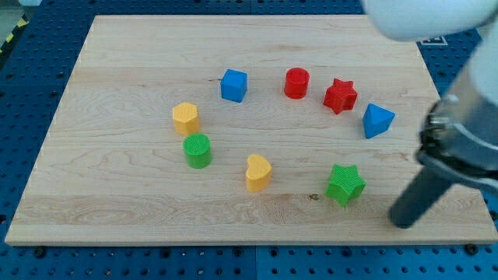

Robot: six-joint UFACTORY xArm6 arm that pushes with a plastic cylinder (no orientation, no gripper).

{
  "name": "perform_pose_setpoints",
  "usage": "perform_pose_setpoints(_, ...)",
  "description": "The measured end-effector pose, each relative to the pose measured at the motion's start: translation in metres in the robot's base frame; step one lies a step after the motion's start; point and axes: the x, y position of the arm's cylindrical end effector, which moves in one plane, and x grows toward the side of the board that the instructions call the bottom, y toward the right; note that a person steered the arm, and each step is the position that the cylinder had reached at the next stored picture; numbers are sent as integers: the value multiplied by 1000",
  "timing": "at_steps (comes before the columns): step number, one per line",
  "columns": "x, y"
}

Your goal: Adjust green star and blue triangle to form a circle

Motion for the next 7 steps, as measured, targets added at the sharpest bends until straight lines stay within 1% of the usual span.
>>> perform_pose_setpoints(1,0,-37)
perform_pose_setpoints(7,-8,-42)
